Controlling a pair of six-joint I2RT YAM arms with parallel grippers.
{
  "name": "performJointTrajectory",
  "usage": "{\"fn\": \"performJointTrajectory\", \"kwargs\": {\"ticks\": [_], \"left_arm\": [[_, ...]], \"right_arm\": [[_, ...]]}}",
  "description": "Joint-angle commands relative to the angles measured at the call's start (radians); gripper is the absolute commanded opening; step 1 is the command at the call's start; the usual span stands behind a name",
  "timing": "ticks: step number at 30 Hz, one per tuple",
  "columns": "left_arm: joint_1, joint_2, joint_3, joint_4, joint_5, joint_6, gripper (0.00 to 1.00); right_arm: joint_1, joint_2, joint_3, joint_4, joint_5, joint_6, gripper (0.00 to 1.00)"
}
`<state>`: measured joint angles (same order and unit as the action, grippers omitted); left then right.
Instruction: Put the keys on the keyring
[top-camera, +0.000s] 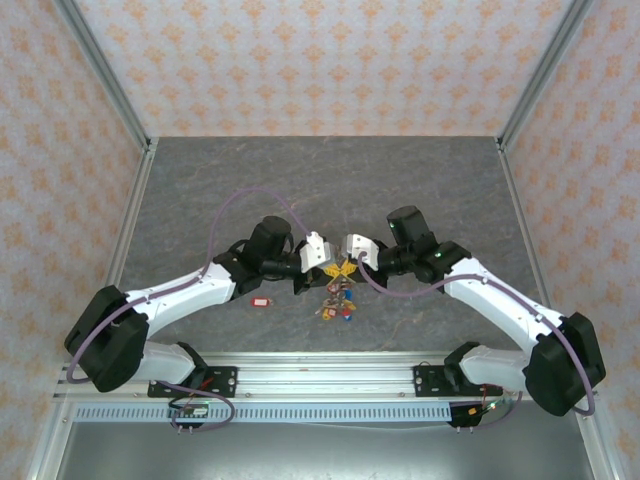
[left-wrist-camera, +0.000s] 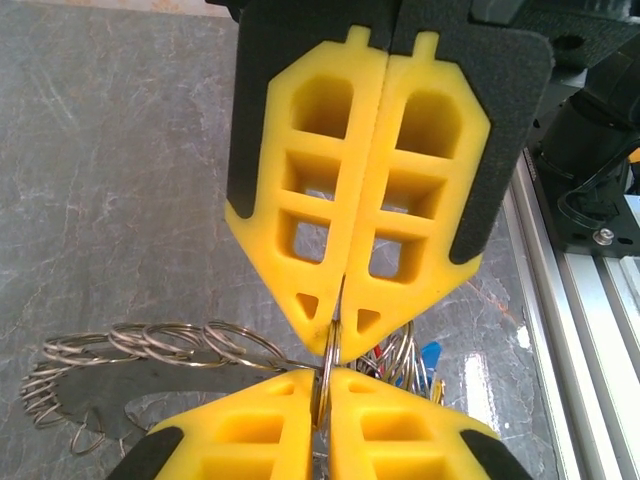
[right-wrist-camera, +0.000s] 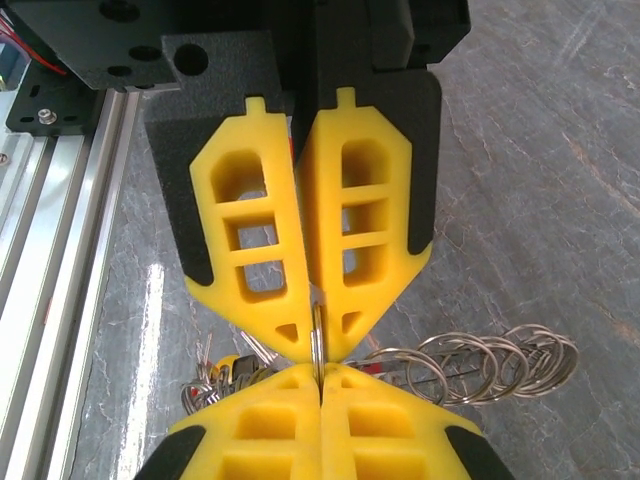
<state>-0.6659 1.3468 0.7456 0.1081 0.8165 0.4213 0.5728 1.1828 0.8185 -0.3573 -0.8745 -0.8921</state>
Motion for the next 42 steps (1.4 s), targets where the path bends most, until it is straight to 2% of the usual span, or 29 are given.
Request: {"fn": "performJointTrajectory", "kwargs": {"ticks": [1, 4, 7, 11, 12, 15, 20, 24, 27, 29, 31, 35, 38, 42], "left_arm": [[-0.012, 0.011, 0.031, -0.021, 0.018, 0.015, 0.04], [-0.013, 0.002, 0.022, -0.004, 0.018, 0.010, 0.00], [-0.014, -0.008, 0.018, 0.004, 0.013, 0.004, 0.00], [-0.004, -0.029, -0.004, 0.049, -0.023, -0.034, 0.00], [0.006, -0.038, -0.015, 0.080, -0.023, -0.053, 0.00], [0.036, -0.061, -0.039, 0.136, -0.036, -0.103, 0.00], [0.093, -0.073, -0.032, 0.156, -0.043, -0.152, 0.00], [0.147, -0.053, -0.010, 0.178, -0.106, -0.200, 0.00], [0.202, -0.018, 0.023, 0.203, -0.177, -0.261, 0.00], [0.246, 0.010, 0.038, 0.243, -0.174, -0.301, 0.00], [0.284, 0.040, 0.063, 0.266, -0.177, -0.343, 0.00], [0.311, 0.068, 0.115, 0.227, -0.200, -0.337, 0.00], [0.332, 0.073, 0.121, 0.232, -0.211, -0.343, 0.00], [0.360, 0.078, 0.138, 0.204, -0.213, -0.340, 0.00]], "right_arm": [[0.014, -0.004, 0.056, 0.012, -0.031, -0.014, 0.00], [0.015, -0.005, 0.058, 0.013, -0.027, -0.013, 0.00], [0.015, -0.004, 0.046, 0.030, -0.011, -0.008, 0.00], [0.015, -0.038, 0.005, 0.067, 0.031, 0.017, 0.12], [0.015, -0.057, -0.012, 0.091, 0.050, 0.031, 0.17], [0.016, -0.119, -0.059, 0.133, 0.100, 0.081, 0.23], [0.023, -0.208, -0.113, 0.187, 0.108, 0.153, 0.24], [0.100, -0.219, -0.163, 0.280, 0.140, 0.253, 0.24], [0.191, -0.178, -0.198, 0.368, 0.205, 0.315, 0.24], [0.258, -0.128, -0.219, 0.459, 0.262, 0.368, 0.24], [0.329, -0.051, -0.222, 0.527, 0.332, 0.405, 0.24], [0.436, 0.124, -0.208, 0.634, 0.478, 0.432, 0.25], [0.496, 0.254, -0.171, 0.671, 0.522, 0.347, 0.28], [0.507, 0.407, -0.120, 0.744, 0.554, 0.262, 0.31]]}}
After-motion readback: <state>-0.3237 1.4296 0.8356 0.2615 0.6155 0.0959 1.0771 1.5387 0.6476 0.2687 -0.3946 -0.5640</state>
